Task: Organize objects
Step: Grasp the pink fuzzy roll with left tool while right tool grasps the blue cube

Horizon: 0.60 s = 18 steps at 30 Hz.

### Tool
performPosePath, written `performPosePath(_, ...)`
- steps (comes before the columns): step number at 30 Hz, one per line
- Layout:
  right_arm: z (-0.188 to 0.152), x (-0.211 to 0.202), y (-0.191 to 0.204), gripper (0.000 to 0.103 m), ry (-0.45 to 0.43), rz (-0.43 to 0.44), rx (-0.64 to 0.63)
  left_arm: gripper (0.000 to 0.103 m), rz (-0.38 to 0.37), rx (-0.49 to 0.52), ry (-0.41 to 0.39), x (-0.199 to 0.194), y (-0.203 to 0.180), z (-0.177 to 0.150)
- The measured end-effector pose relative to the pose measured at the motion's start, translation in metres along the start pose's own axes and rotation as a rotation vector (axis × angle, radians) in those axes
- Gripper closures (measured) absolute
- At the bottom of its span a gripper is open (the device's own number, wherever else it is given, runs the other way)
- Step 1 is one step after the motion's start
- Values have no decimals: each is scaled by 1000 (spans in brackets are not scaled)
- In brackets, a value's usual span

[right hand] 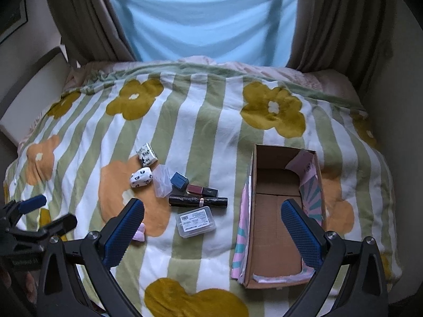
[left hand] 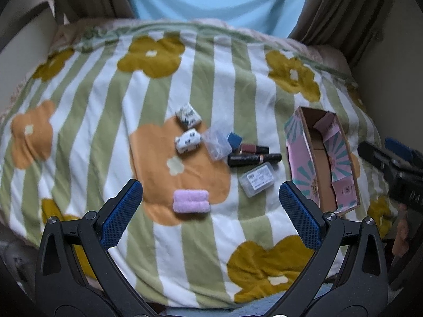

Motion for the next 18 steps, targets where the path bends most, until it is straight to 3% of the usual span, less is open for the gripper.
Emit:
performPosePath(7,9,62,2,0,79,48,-82,1,27,-64,105,47,13,-24)
performPosePath(12,9,113,6,0,126,56,-75,1,39,-115,180,87,25,-47)
performPosePath(18,5,179,10,1,198,102,-217,1,51,-143,242,135,36,-68)
Point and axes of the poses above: each gripper's, at about its wrist camera, not at the fingertips, and x roughly the way its jaws point, y to its left, z to its top, the point moved 6 cm from there along x, roughly the way its jaws point, and after that the axes turned 4 degrees about -y, right-handed, at the moved point
